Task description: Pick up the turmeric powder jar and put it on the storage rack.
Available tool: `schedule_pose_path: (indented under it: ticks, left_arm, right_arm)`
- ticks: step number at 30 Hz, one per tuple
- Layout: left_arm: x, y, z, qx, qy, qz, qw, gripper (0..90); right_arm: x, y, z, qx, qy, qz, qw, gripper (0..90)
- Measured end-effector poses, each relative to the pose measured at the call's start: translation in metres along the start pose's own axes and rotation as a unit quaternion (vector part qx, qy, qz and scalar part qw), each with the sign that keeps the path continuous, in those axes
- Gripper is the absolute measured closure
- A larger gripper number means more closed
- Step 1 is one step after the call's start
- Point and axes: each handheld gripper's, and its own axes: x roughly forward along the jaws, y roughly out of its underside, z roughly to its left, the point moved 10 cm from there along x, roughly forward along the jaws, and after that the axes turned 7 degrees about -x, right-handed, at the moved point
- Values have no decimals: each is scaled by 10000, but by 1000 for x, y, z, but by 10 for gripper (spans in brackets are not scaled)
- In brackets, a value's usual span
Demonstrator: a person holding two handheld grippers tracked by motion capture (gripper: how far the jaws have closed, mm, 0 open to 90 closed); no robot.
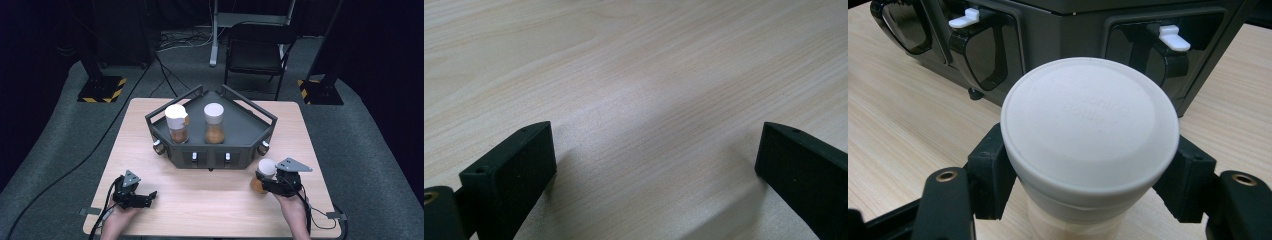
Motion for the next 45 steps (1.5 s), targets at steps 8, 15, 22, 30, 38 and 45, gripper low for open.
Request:
schedule_pose_path:
  ticks: [8, 15, 22, 30, 38, 45]
  left_arm:
    - [0, 0, 0, 0, 0, -1, 10000, 24]
    - [0, 0, 0, -1, 4, -1, 10000, 23]
    - [0, 0, 0, -1, 3, -1, 10000, 23]
    - [0, 0, 0, 0, 4, 0, 10000, 23]
    - [0, 0, 0, -3, 6, -1, 10000, 23]
    - [0, 0, 0, -2, 7, -1, 10000, 23]
  right_arm:
    - [-3, -5, -1, 21, 10, -5, 10000, 327]
    - [-9, -12, -2, -17, 44, -72, 10000, 327]
    - [-13, -21, -4, -63, 65, -119, 9999, 327]
    - [-16, -34, -3, -134, 69, -152, 9998, 327]
    - [-18, -46, -2, -162, 70, -216, 9996, 328]
    - [-21, -55, -2, -196, 96, -278, 9994, 328]
